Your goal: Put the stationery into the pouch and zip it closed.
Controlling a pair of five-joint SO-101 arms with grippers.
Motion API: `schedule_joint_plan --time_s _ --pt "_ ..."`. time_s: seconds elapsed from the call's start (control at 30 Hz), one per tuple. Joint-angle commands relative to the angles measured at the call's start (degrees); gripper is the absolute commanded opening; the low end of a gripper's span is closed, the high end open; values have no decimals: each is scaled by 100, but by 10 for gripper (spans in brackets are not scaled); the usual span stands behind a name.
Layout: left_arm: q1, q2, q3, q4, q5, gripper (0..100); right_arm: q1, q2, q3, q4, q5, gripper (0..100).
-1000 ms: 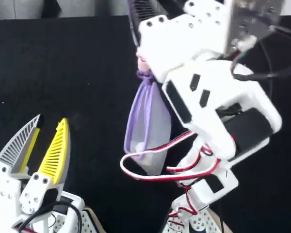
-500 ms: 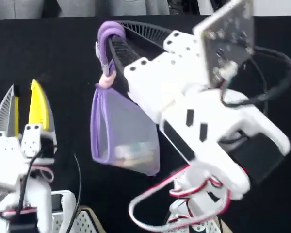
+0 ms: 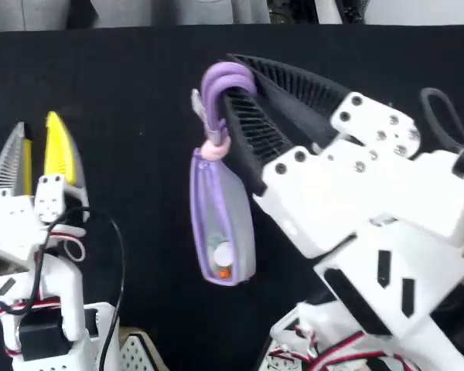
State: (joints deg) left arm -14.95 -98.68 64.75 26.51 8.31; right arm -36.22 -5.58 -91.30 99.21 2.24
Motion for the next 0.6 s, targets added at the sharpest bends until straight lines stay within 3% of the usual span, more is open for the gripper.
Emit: schedule_joint_plan --time_s 0.0,0.3,0.57 --pt "-646 53 -163 -123 62 148 -35 -40 857 -290 536 11" --pt "-963 44 -198 -149 316 148 -167 400 2378 -3218 1020 12" --pt "-1332 26 -215 -158 352 148 -642 426 2712 -4334 1020 12"
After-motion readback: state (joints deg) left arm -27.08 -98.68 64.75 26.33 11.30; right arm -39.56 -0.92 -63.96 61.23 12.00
